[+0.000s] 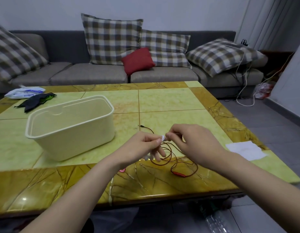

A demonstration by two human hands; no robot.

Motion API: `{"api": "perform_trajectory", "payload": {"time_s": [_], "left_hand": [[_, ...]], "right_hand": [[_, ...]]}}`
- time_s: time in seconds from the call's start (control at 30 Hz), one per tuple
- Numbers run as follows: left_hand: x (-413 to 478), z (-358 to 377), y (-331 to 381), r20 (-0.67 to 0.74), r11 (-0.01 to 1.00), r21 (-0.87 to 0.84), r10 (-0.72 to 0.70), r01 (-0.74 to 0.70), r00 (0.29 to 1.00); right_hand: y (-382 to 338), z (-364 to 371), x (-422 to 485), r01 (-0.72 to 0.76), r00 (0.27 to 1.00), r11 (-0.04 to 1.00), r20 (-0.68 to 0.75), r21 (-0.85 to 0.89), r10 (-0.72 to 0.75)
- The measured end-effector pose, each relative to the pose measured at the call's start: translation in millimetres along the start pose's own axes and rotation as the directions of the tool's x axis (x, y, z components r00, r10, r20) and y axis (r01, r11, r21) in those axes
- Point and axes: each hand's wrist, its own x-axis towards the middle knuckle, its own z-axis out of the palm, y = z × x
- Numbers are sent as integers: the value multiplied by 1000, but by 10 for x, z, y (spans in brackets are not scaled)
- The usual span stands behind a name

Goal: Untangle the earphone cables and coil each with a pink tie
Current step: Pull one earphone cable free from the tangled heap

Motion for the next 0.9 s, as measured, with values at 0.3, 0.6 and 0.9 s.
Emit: {"api": "perform_trajectory", "payload": {"time_s": [0.3,0.6,0.9], "left_hand": [[-44,-41,60,254,510,-850,182,130,950],[9,5,315,-99,437,-895,-2,-88,995],[26,-70,172,-346,995,63,99,-82,933]], "right_hand": [[245,3,55,-131,991,986,2,104,131],[1,312,-170,-60,991,994,128,86,49],[-90,189,-200,-63,987,969,161,239,24]]}}
